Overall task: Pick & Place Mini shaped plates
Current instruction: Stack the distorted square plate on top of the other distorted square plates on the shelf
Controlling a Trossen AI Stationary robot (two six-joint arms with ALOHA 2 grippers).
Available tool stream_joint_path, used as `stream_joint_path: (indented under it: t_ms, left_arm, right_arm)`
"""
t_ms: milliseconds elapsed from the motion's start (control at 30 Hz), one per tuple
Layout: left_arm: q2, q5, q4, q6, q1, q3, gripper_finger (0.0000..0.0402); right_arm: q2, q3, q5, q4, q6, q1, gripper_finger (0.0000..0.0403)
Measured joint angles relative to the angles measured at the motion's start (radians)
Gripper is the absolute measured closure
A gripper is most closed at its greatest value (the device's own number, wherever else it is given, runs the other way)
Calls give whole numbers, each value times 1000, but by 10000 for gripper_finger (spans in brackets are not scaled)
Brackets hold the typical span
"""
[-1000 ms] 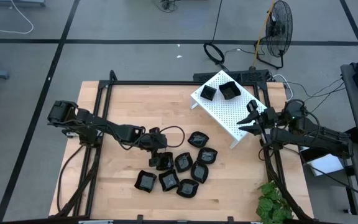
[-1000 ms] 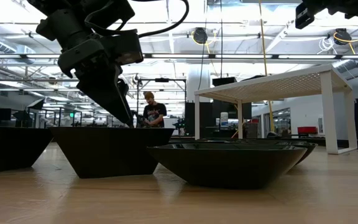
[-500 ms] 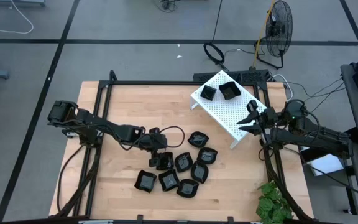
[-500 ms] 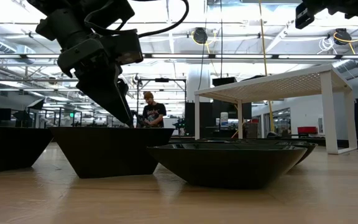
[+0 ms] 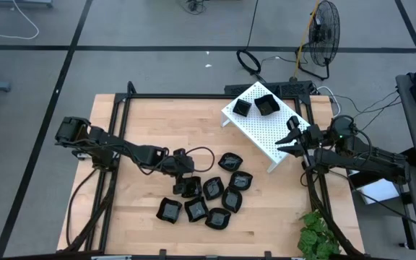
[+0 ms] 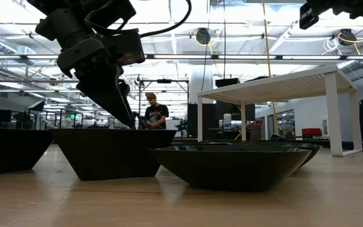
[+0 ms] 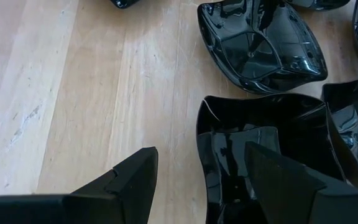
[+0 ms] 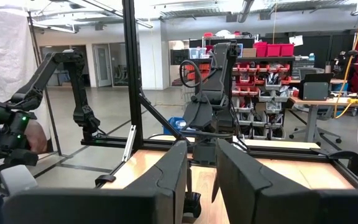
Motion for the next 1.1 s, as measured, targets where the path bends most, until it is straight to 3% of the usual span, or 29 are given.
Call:
stream_joint_path:
  t_ms: [1100]
  left_arm:
    - [0, -27, 25, -2, -19, -15, 158]
  right_arm:
    - [0, 0, 0, 0, 0, 0, 330]
